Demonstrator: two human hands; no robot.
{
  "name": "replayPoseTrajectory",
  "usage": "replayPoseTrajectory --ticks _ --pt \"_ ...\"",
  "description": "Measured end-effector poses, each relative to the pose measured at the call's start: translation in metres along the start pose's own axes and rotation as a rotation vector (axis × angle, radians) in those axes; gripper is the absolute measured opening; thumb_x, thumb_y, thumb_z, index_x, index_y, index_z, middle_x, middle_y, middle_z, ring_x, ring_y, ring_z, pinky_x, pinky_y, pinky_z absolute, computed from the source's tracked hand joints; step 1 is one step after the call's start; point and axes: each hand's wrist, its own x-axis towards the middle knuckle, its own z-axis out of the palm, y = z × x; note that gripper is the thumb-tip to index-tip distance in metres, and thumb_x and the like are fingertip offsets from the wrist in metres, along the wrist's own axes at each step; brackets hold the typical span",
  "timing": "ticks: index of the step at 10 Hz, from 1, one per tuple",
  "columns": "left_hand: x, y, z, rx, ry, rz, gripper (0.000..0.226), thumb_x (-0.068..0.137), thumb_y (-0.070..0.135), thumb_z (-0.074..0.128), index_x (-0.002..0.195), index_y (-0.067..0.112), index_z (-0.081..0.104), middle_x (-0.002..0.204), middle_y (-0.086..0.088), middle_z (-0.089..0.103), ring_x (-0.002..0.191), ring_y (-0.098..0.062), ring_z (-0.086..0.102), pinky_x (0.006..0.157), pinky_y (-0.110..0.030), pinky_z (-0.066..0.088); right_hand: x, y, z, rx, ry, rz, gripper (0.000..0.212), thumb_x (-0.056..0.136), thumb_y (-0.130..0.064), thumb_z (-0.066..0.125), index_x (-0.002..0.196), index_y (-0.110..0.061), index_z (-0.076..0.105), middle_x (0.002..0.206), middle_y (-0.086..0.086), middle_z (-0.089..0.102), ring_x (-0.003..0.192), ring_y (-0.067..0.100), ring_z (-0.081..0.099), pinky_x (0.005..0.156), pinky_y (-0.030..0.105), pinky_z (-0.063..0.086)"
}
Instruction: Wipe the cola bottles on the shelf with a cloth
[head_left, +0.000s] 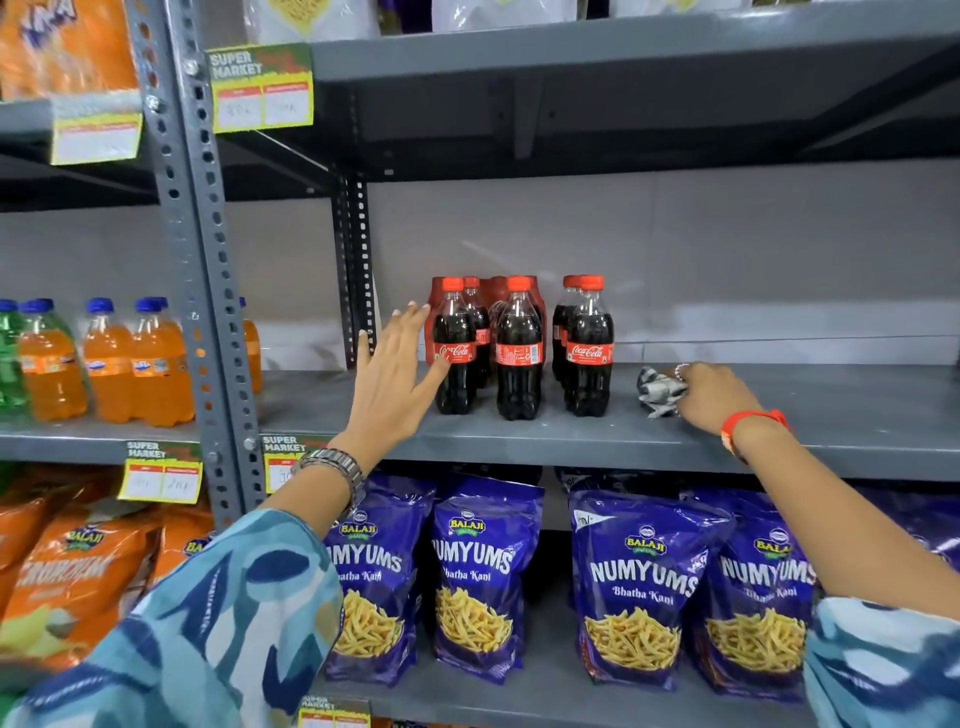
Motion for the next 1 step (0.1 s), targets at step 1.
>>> replayPoseTrajectory --ticks 1 --pt "0.0024 0.0025 -0.0006 0.054 0.017 0.041 0.061 0.093 0.046 0.034 0.146 0.021 0.017 0.156 -0.002 0.020 0.145 -0.018 0.013 0.115 -0.044 -0.003 0.0006 -0.0096 -0.0089 -0.021 0.101 -0.032 0.069 0.074 -0.004 0.051 0.142 -0.012 0.035 0.141 0.015 0.045 0.131 0.034 0.036 0.108 0.064 0.012"
